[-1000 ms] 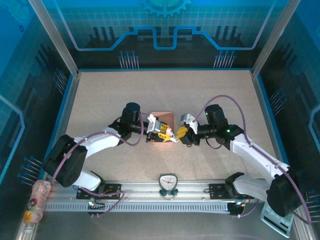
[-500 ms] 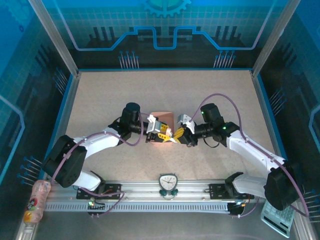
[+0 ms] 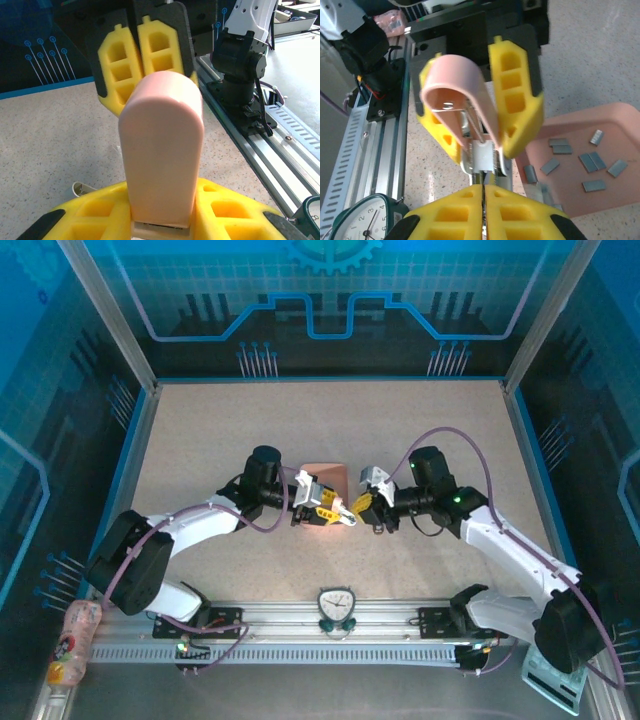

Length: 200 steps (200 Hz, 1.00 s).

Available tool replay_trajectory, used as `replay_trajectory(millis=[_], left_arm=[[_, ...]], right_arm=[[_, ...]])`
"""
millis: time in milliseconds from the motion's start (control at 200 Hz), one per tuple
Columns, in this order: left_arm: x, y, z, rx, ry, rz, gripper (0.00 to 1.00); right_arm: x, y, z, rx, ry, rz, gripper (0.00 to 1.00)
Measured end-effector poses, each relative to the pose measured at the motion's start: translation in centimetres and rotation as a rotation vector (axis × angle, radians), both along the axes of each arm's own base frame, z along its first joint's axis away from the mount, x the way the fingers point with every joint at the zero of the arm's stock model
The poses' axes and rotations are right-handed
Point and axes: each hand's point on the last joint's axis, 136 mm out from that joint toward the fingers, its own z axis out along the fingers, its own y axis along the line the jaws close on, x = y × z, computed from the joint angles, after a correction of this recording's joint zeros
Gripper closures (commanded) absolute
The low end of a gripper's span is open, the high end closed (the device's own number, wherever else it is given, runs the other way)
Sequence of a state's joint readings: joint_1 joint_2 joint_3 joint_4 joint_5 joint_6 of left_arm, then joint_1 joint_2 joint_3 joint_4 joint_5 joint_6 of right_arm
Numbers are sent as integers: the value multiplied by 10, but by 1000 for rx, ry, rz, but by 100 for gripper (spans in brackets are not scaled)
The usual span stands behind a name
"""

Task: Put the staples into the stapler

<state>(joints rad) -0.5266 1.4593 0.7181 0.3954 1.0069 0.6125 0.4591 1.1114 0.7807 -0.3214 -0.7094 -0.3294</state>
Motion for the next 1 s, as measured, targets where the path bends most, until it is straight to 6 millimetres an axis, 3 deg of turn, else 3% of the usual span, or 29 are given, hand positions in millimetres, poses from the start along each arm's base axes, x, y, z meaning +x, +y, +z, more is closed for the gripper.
replay_trajectory(millis=[330, 480, 610, 800, 1000], left_arm=[[-3, -3, -1, 4, 1, -5, 72], [0, -3, -2, 10, -1, 9, 72], [2, -3, -2, 11, 7, 22, 72], [7, -7, -5, -1, 29, 27, 72], [10, -10, -2, -15, 31, 18, 72]], right_arm=[[37, -51, -32, -126, 212, -380, 86], [43, -73, -46, -173, 317, -537, 80], [43, -81, -52, -190, 375, -606, 74], [38, -75, -49, -169, 397, -576, 65], [21, -35, -16, -101, 190, -322, 51]])
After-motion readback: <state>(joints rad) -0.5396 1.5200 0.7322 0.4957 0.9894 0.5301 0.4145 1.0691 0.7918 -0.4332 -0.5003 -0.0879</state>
